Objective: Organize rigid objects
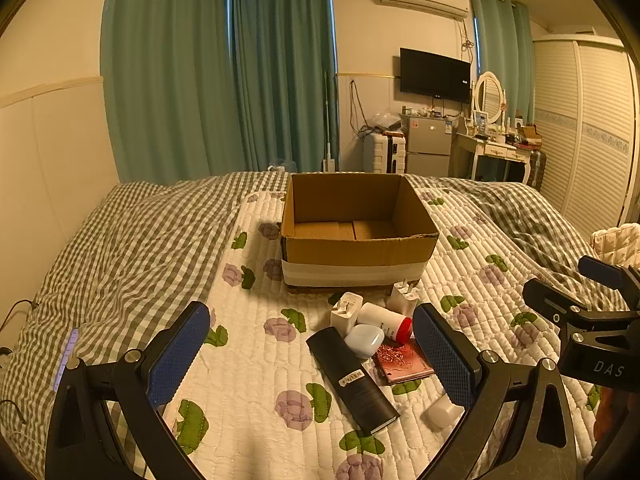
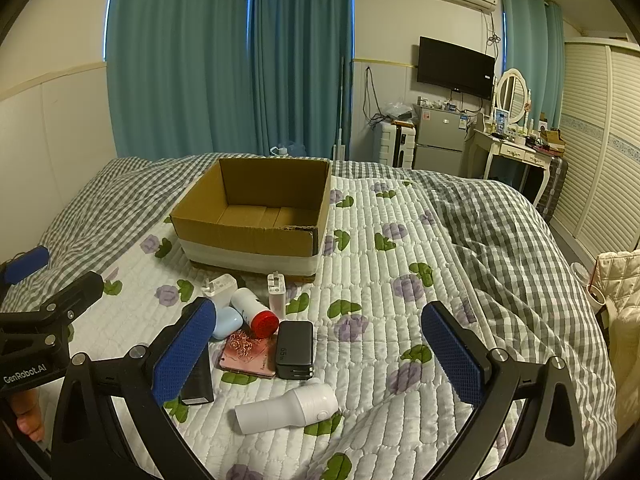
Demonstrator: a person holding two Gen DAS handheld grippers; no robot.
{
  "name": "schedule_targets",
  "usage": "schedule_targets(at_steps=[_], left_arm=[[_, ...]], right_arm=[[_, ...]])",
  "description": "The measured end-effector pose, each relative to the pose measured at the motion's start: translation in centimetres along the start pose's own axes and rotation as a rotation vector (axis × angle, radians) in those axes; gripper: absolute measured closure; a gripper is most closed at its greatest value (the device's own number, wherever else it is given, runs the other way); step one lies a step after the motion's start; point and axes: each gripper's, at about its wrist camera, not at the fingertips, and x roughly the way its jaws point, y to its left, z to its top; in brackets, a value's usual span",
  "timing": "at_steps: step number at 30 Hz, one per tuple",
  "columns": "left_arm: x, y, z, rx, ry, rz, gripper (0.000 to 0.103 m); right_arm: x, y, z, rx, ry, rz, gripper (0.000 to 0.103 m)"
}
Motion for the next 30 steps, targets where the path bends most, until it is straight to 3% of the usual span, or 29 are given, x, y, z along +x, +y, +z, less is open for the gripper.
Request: schedule_targets(at_steps=[22, 30], left_arm=[[-0.4, -0.5, 0.4, 0.002, -0.008, 0.005, 0.000], [1.9, -1.6, 0.0, 0.002, 0.068, 0.022, 0.000]], right_arm=[[-0.1, 0.1, 0.0, -0.004, 0.001, -0.001, 0.000], [1.5, -0.6, -0.3, -0.028, 0.037, -0.002, 0.000]])
